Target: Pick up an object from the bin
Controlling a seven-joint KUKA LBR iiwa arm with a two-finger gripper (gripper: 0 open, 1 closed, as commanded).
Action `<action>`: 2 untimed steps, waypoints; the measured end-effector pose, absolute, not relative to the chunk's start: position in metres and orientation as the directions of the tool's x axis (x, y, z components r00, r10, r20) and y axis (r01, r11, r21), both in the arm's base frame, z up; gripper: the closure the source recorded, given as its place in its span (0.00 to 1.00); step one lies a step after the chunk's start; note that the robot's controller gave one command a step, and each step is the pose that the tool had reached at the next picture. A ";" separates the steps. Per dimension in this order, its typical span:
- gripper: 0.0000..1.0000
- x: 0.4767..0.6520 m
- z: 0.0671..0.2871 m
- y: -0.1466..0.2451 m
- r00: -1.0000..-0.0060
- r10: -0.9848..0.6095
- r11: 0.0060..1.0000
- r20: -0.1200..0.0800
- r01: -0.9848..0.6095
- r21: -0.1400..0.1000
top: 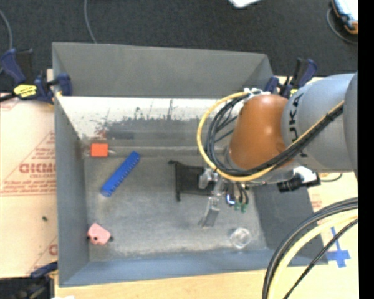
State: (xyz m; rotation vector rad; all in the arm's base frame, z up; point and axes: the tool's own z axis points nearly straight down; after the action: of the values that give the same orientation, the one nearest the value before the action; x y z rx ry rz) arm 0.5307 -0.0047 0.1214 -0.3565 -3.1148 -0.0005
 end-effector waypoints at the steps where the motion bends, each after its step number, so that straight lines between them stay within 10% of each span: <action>1: 0.00 0.603 0.077 0.001 -0.994 -0.109 0.994 -0.012 -0.109 -0.002; 2: 1.00 0.574 0.071 0.015 -0.974 0.228 0.974 0.004 0.228 0.000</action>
Offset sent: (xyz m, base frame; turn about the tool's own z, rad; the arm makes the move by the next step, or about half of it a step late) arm 0.0422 0.0207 -0.0514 0.0041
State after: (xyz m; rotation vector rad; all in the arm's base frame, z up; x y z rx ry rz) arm 0.5739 0.0151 0.0710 -0.3607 -3.1164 -0.0011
